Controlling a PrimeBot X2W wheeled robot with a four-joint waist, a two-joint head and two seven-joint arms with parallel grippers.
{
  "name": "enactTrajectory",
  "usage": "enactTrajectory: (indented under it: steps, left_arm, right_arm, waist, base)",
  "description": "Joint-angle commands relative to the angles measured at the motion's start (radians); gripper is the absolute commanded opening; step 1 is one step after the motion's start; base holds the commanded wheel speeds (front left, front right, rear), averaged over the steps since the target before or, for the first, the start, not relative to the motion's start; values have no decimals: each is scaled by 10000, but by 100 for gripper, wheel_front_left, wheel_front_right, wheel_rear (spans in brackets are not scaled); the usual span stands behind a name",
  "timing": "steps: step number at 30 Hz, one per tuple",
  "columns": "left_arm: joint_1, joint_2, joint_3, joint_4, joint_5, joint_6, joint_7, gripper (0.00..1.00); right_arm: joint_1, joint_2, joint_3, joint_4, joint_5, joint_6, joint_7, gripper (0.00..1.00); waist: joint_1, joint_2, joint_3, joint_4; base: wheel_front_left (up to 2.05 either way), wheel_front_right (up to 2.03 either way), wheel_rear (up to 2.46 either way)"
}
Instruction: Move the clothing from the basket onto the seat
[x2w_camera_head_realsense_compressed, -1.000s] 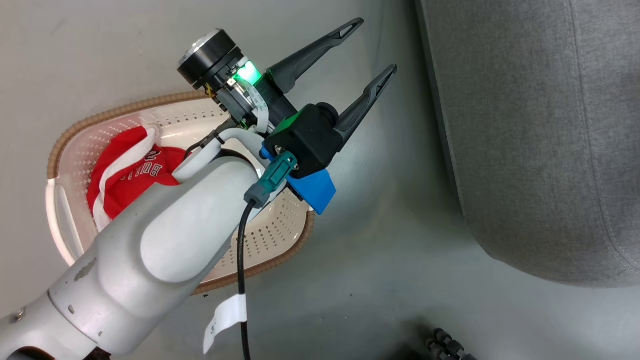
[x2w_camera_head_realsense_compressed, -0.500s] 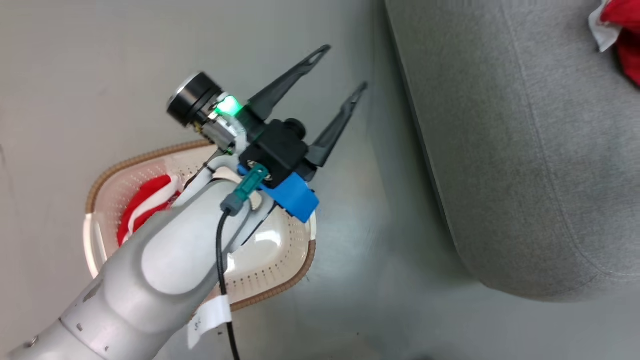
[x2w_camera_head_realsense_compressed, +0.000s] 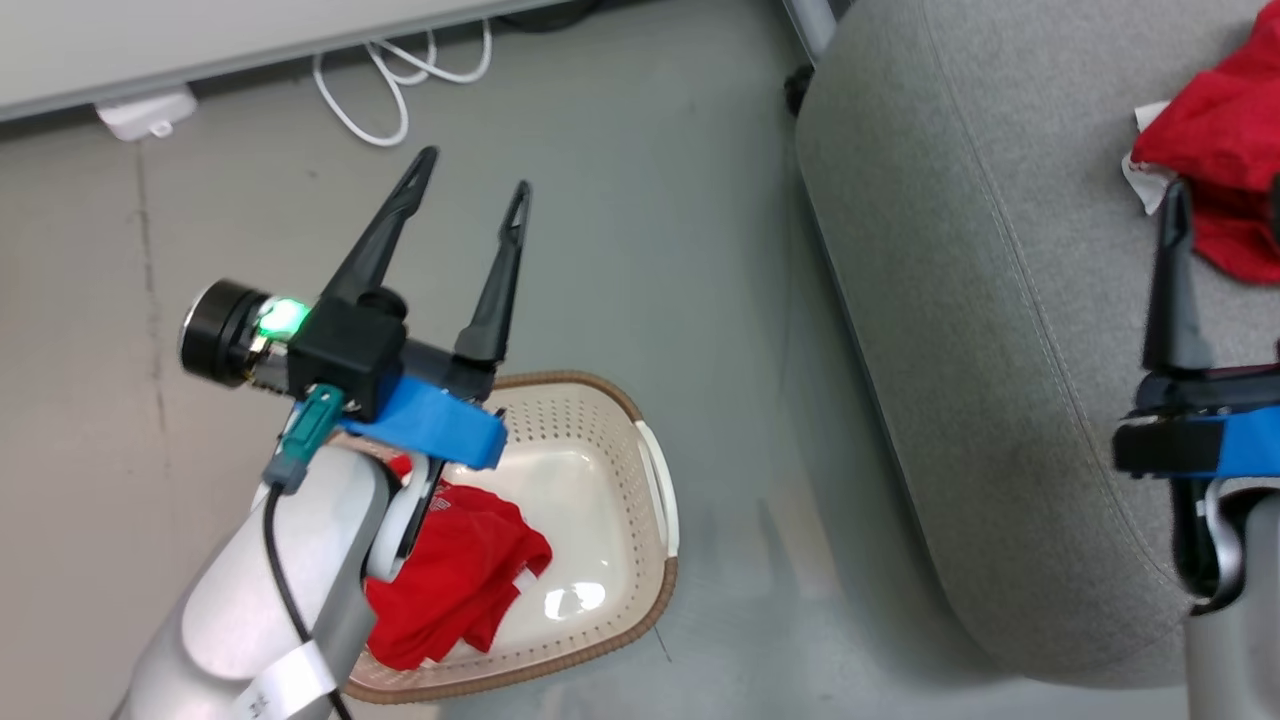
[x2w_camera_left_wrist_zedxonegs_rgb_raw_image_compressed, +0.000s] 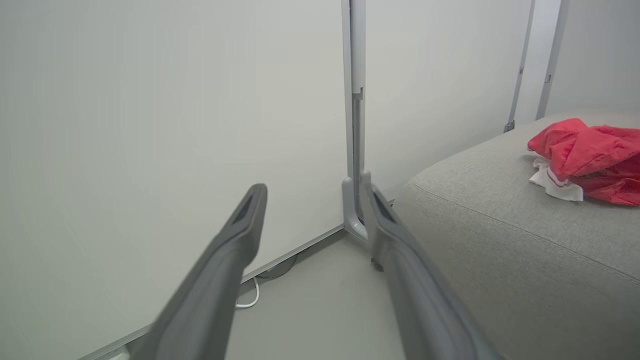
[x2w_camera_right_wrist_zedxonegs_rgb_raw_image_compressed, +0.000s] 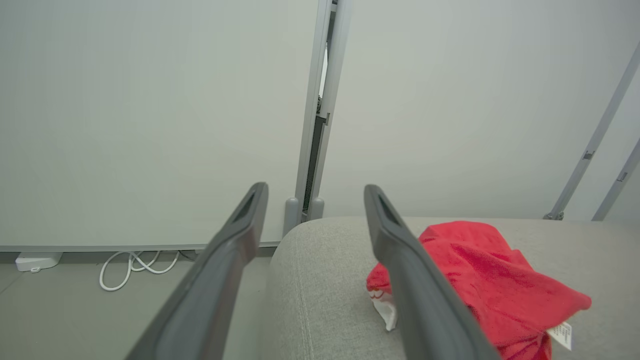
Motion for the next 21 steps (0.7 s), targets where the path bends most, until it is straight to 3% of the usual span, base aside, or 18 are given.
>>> enactTrajectory:
  steps: [1,6,21]
  left_arm:
    - [202,-11,108,-51,16,40,-40,100]
    - [1192,-231,1168,-288,159,-31,-34,100]
    - [3729,-1361,3451,-297,1091,-772,-35,100]
  right_arm:
    - [178,41,66,-72,13,1,-33,100]
    - [621,282,694,-249,120,1,-34,100]
    - [2223,760,1166,-243,156,1,-34,100]
  waist:
    - [1,0,-379,296]
    - [1,0,-971,655]
    - [1,0,-2518,1693]
  base:
    - [0,0,0]
    - [0,0,0]
    - [0,0,0]
